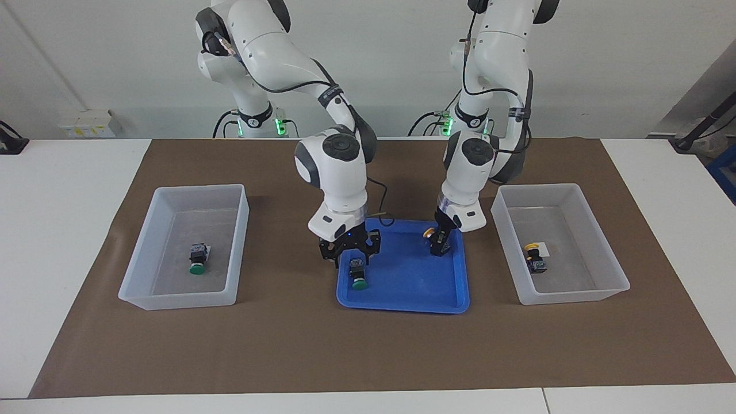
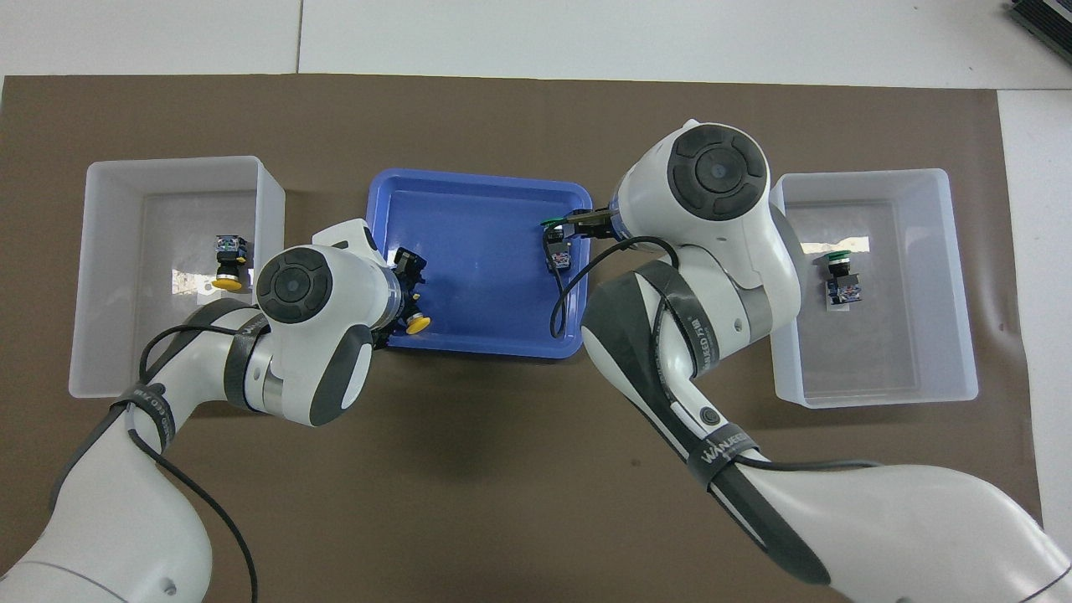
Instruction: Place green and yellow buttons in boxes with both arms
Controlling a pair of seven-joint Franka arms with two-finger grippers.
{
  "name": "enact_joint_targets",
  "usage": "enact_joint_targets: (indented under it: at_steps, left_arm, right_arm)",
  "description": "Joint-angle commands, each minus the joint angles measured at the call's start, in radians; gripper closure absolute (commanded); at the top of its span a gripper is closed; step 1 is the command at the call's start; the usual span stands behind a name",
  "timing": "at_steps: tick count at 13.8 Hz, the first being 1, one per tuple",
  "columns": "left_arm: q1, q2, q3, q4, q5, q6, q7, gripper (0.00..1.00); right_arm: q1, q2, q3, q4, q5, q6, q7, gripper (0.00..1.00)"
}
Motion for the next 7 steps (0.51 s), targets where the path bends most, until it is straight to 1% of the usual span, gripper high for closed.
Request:
enact_joint_targets:
  at_steps: [1,3,4,6,7]
  left_arm:
    - [-0.004,0.011,0.002,0.005,-0.012,0.0,0.003,0.75]
    - [0.001,0.011,0.002,0.019,-0.011,-0.021,0.003,0.83]
    - [0.005,0.012,0.002,0.046,-0.012,-0.054,0.003,0.85]
    - [0.015,0.02,0.003,0.126,-0.011,-0.155,0.008,0.87]
    - [0.042,0.023,0.003,0.17,-0.009,-0.208,0.009,0.87]
  right_arm:
    - [0.006,0.018,-0.003,0.017,-0.04,0.025,0.053,0.23]
    - [0.003,0.018,-0.001,0.006,-0.041,0.027,0.053,0.23]
    - [0.004,0.018,-0.003,-0.006,-0.041,0.031,0.055,0.24]
    - [0.001,0.017,-0.001,-0.04,-0.04,0.08,0.055,0.25]
    - [0.001,0.016,-0.001,-0.049,-0.04,0.096,0.056,0.25]
